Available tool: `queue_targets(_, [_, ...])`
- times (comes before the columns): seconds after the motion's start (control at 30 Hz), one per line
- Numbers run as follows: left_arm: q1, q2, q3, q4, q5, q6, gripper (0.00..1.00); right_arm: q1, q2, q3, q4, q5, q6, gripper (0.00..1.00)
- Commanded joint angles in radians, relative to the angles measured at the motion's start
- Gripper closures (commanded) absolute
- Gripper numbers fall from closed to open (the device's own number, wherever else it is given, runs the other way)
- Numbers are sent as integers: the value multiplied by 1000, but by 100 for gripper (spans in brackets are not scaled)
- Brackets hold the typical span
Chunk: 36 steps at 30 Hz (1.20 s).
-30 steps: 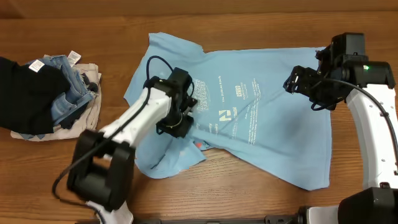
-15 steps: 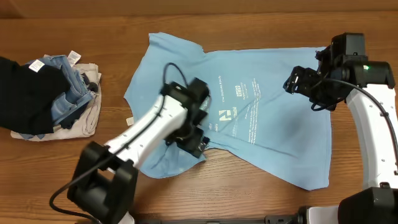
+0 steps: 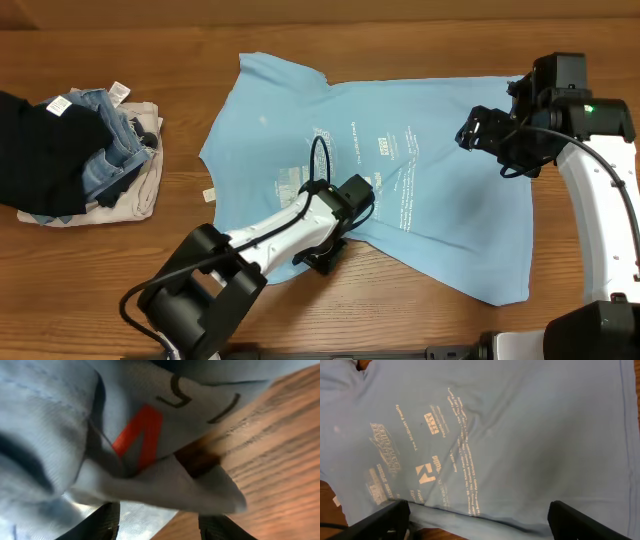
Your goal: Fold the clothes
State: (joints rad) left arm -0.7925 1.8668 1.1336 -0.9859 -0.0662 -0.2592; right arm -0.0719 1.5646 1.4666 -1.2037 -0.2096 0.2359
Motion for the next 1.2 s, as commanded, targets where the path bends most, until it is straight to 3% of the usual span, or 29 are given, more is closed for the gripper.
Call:
queue_targets(0.0, [-6, 30, -14, 6, -19, -6, 50, -3, 3, -1, 4, -4, 7, 8])
queue_targets(0.03, [-6, 30, -19, 7, -19, -7, 55, -3, 3, -1, 4, -4, 7, 8])
queue_targets(0.07, [-6, 30, -23, 6, -19, -7, 67, -3, 3, -1, 3, -4, 7, 8])
queue_targets(0.1, [-6, 30, -24, -2, -18, -12, 90, -3, 3, -1, 1, -4, 7, 8])
queue_targets(0.13, [-6, 30, -24, -14, -19, -26, 96, -3, 3, -1, 0, -4, 7, 8])
queue_targets(0.27, [22, 27, 11, -163, -19, -174, 96, -3, 3, -1, 0, -4, 7, 8])
queue_targets(0.37, [99, 0, 77, -433, -13, -319, 96, -3, 3, -1, 1, -3, 7, 8])
queue_targets(0.7, [316, -208, 87, -676, -44, -299, 96, -5, 3, -3, -1, 78, 35, 5])
queue_targets(0.87, [369, -312, 87, -705, -21, -297, 96, -68, 23, -52, 4, 78, 64, 6])
queue_targets(1.0, [369, -388, 87, -705, 23, -278, 96, -185, 88, -75, -3, 63, 79, 36])
queue_targets(1.03, [369, -401, 87, -705, 33, -278, 96, -198, 100, -76, 1, 44, 79, 47])
queue_targets(1.07, [369, -414, 87, -705, 42, -277, 96, -206, 114, -76, 15, 12, 71, 67])
queue_targets(1.1, [369, -426, 87, -705, 58, -272, 96, -206, 125, -76, 29, -8, 71, 80])
queue_targets(1.17, [369, -443, 87, -705, 80, -261, 96, -191, 156, -76, 70, -35, 71, 95])
